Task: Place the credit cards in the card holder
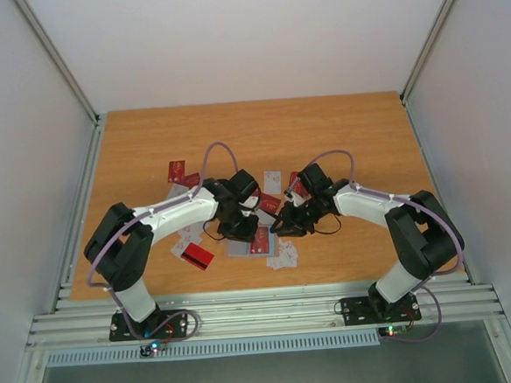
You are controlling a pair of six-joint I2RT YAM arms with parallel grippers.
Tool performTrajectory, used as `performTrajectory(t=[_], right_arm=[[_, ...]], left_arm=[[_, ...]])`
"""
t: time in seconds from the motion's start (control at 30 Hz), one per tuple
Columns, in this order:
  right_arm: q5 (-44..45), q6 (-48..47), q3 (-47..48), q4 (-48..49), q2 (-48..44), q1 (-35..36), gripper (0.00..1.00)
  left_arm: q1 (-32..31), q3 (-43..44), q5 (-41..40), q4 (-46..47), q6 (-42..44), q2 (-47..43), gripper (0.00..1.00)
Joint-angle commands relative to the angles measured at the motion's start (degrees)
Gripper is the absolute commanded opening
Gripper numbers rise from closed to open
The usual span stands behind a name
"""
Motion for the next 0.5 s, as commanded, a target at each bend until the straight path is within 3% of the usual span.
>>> performTrajectory(t=[0.0, 0.13, 0.47], right_arm=[[-2.79, 1.70, 1.11, 3.14, 2.23, 0.29, 0.30], [-4.10, 2.95, 1.76, 4.94, 4.00, 0.27, 0.31], [-4.99, 3.45, 2.72, 5.87, 8.03, 0.09, 0.31]], left_arm=[[0.68, 1.08, -0.65, -0.13, 1.12, 2.99, 0.13], [1.02, 1.81, -0.88, 0.25, 0.94, 5.10, 0.01], [1.89, 2.55, 0.99, 2.04, 1.70, 8.88, 0.00]])
